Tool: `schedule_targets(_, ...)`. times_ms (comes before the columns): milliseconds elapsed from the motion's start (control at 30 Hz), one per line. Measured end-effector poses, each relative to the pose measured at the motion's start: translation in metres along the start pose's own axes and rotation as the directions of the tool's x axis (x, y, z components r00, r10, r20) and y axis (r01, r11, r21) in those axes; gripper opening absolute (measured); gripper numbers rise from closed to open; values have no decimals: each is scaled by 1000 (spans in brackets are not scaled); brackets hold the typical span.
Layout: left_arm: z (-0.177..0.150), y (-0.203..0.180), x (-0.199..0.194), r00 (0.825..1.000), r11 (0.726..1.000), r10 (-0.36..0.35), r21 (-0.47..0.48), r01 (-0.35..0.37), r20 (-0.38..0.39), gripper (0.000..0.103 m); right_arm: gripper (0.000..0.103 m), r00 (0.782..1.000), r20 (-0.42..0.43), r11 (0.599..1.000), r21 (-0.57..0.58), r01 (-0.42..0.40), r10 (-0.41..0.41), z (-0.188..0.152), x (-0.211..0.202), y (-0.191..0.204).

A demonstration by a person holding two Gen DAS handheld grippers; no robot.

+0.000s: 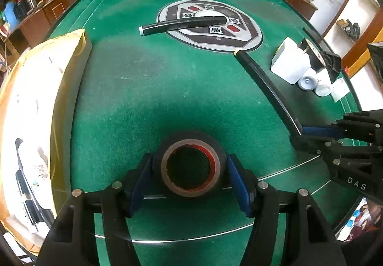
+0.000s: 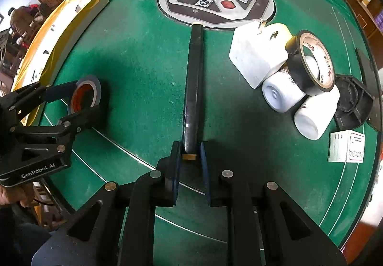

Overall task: Organize rigid objects
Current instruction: 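Carry tape roll and marker into the yellow-rimmed tray and open both grippers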

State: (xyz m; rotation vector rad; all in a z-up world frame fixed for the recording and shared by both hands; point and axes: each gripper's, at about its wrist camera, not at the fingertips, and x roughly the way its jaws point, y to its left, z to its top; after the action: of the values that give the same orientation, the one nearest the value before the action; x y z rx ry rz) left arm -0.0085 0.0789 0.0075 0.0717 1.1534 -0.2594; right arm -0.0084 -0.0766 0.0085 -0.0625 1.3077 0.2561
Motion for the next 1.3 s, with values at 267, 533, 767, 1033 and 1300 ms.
schedule_targets(267, 3, -4, 3, 999, 999, 35, 27, -35, 5, 63, 16, 1000, -10, 1000, 14, -7, 7, 18, 2, 10)
schedule_targets(533, 1, -4, 1, 999, 1000, 19, 16, -19, 26, 62, 13, 1000, 5, 1000, 6, -17, 17, 23, 1, 3)
schedule_targets(767, 5, -5, -9, 999, 1000, -17, -12, 17, 45, 62, 13, 999, 30, 999, 12, -43, 43, 13, -6, 1)
schedule_targets(1033, 7, 1, -19, 997, 998, -42, -48, 45, 58, 62, 13, 994, 71, 995, 33, -90, 87, 5, -21, -10)
schedule_targets(1300, 5, 12, -29, 996, 994, -54, -89, 61, 74, 62, 13, 987, 89, 989, 52, -140, 135, 3, -30, -14)
